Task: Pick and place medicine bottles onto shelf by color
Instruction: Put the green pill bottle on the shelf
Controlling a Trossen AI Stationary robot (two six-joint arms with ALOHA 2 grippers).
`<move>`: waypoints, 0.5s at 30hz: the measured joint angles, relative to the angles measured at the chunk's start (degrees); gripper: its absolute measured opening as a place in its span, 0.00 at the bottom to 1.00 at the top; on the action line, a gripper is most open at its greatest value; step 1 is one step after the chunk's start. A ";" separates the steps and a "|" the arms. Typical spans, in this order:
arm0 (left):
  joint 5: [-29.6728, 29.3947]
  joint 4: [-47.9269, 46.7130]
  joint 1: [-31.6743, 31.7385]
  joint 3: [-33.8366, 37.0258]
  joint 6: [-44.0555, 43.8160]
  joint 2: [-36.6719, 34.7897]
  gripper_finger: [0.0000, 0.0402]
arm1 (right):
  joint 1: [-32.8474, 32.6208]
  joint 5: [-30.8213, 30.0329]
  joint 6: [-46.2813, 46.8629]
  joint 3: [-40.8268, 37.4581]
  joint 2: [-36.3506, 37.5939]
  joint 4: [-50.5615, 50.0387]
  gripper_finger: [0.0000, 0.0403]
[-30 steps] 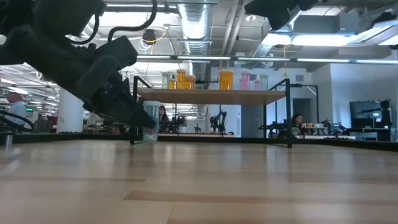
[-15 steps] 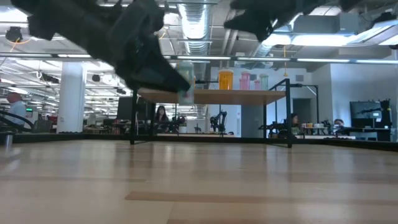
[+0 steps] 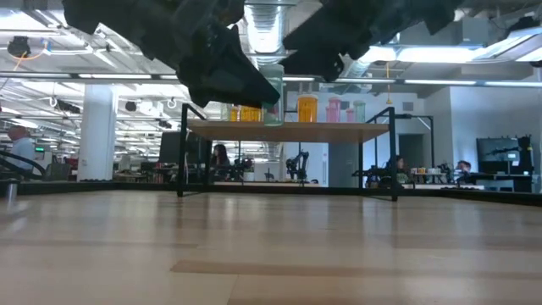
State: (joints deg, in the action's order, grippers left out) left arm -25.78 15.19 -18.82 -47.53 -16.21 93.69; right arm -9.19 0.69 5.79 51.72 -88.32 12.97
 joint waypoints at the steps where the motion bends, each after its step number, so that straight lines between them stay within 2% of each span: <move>1: 0.00 -0.04 0.08 0.00 -0.08 0.00 0.21 | 0.00 0.60 0.16 0.48 -0.65 0.29 0.67; 9: 0.00 1.25 0.28 -0.02 -0.72 0.00 0.21 | 0.00 1.14 0.30 2.35 -4.06 -0.16 0.67; 15: 0.06 1.33 0.28 -0.02 -0.73 0.00 0.21 | 0.72 1.15 0.57 2.50 -3.97 -0.39 0.67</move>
State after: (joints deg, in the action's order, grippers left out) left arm -25.72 16.52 -18.55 -47.55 -16.94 93.69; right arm -8.47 1.85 6.36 54.22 -92.29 12.58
